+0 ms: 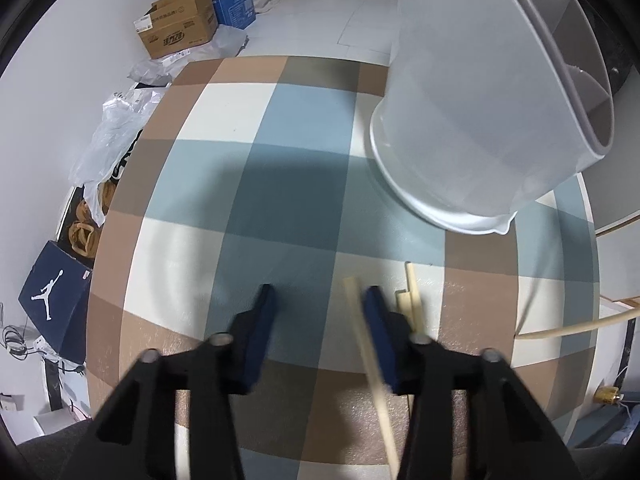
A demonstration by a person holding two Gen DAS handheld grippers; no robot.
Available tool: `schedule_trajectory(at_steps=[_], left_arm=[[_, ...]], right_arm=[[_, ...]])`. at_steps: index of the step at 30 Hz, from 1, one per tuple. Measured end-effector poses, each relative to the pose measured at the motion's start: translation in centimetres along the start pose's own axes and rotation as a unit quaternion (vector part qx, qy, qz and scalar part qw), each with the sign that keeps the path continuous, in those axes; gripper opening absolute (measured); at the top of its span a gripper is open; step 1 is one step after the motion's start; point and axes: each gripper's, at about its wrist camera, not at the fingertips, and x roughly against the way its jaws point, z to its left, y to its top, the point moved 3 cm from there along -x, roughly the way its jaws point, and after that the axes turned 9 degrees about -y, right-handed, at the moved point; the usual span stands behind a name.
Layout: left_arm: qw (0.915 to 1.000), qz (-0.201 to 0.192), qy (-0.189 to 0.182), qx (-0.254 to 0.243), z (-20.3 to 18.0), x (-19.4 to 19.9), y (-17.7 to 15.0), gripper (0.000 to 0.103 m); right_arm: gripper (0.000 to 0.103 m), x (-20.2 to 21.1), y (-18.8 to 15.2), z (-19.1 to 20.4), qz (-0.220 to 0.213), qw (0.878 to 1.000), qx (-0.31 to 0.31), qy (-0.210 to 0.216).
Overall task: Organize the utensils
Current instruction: 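Grasp a wooden chopstick with the right gripper while the left gripper grasps another, then lift both held chopsticks upright and carry them above the white holder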
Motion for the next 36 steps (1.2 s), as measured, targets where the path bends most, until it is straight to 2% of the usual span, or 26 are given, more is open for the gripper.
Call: schedule_trajectory(at_steps=[1,3,5,9,13,16,21,24,27,31,32,36], left_arm=[[1.0000,-0.001,-0.002,0.000,-0.1,0.1,0.1,0.005],[0.9997,-0.001,-0.018,0.016,0.2,0.1,0.2,0.004],[0.9987,-0.017,-0.038,0.028,0.5,0.4,0.1,0.002],[0.9967,-0.049,-0.059,0.026,0.4,1.8,0.0,0.001],[0.9919,-0.101,-0.076,0.015,0.0,4.3,-0.2,0.001],[0.9893,-0.123,-0.078,0.004,-0.3,5.6,-0.6,0.001],[0.9926,-0.071,-0.097,0.014,-0.1,3.7,-0.3,0.001],[0.9952,-0.029,-0.090,0.025,0.2,1.8,-0.1,0.017],[0.9973,-0.030,-0.065,0.015,0.0,1.1,0.1,0.022],[0.9991,-0.001,-0.043,0.005,-0.2,-0.8,0.0,0.025],[0.9990,-0.015,-0.042,0.000,-0.3,-0.7,0.1,0.025],[0.9994,-0.019,-0.027,-0.009,-0.2,-0.8,0.3,0.025]], right_arm=[[0.005,0.0,0.0,0.0,0.001,1.000,0.000,0.002],[0.005,0.2,0.0,0.0,0.000,1.000,-0.001,0.002],[0.005,0.4,0.1,-0.1,0.000,1.000,-0.004,0.003],[0.005,0.5,0.0,-0.3,0.000,1.000,-0.010,0.003],[0.005,0.5,0.0,-0.1,-0.002,1.000,-0.003,0.004],[0.004,0.6,-0.2,0.2,-0.005,1.000,0.004,0.006],[0.005,0.8,-0.4,0.6,-0.009,1.000,0.006,0.007],[0.004,1.0,-0.5,0.9,-0.011,1.000,0.009,0.007],[0.004,1.0,-0.6,1.1,-0.013,1.000,0.014,0.005],[0.004,0.9,-0.5,0.9,-0.013,1.000,0.012,0.003],[0.004,0.8,-0.4,0.8,-0.012,1.000,0.011,0.003],[0.004,0.6,-0.3,0.8,-0.011,1.000,0.009,0.006]])
